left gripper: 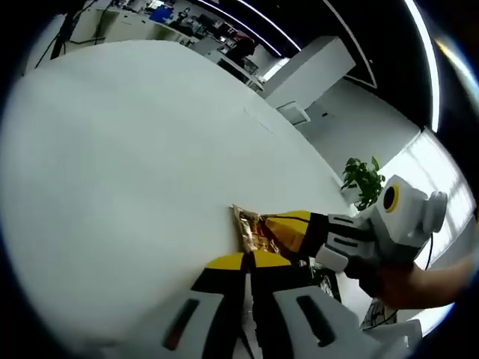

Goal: Arrange the skincare products in the storage area until every visible bottle or jar stands upright without overlapping.

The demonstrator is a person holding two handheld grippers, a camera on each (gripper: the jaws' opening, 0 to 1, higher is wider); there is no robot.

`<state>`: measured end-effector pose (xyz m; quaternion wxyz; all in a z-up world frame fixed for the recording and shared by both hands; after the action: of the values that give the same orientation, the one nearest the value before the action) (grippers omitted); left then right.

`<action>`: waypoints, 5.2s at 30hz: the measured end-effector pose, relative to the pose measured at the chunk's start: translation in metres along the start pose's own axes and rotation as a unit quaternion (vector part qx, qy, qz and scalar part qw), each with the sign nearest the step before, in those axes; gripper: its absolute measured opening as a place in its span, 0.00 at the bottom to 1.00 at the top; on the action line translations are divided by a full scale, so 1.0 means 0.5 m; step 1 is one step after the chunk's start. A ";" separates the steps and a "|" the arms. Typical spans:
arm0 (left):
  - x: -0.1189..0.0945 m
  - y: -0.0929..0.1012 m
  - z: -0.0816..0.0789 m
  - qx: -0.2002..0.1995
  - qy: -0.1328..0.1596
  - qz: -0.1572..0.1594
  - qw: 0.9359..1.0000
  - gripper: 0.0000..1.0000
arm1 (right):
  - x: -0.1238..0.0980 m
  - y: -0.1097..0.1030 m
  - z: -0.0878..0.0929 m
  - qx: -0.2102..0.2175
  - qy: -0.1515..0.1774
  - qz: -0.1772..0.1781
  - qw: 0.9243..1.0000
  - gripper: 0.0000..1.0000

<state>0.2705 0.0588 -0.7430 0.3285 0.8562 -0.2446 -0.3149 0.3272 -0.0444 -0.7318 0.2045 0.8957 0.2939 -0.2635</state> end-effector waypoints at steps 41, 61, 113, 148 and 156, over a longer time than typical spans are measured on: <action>0.070 0.040 -0.038 0.424 -0.188 0.000 0.886 0.14 | -0.015 0.032 -0.014 -0.027 0.035 0.032 0.999 0.16; 0.059 0.031 -0.046 0.414 -0.180 -0.015 0.892 0.15 | -0.042 0.037 0.011 -0.016 0.028 0.011 0.999 0.29; -0.072 0.077 0.078 0.439 -0.271 0.033 0.856 0.25 | -0.132 -0.129 0.071 -0.155 0.013 -0.205 0.966 0.33; -0.059 0.086 0.037 0.479 -0.283 0.043 0.830 0.40 | -0.170 -0.109 0.059 -0.022 -0.004 -0.103 0.994 0.46; -0.084 0.103 0.035 0.462 -0.266 0.009 0.846 0.54 | -0.221 -0.073 0.081 0.006 -0.011 -0.076 0.997 0.55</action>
<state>0.2186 0.0439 -0.7005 -0.1798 0.7902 -0.4477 -0.3778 0.2137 -0.0844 -0.7055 0.1822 0.8690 0.3571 -0.2901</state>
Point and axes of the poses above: the point that each gripper's makers call its tool centre point, and the gripper's own axes: x roughly forward along the fingers, y roughly to its right, z roughly out of its underside, the point moved 5 cm from there along -x, roughly backward along the fingers, and after that the axes turned 12 degrees about z, right-handed, at the moved point
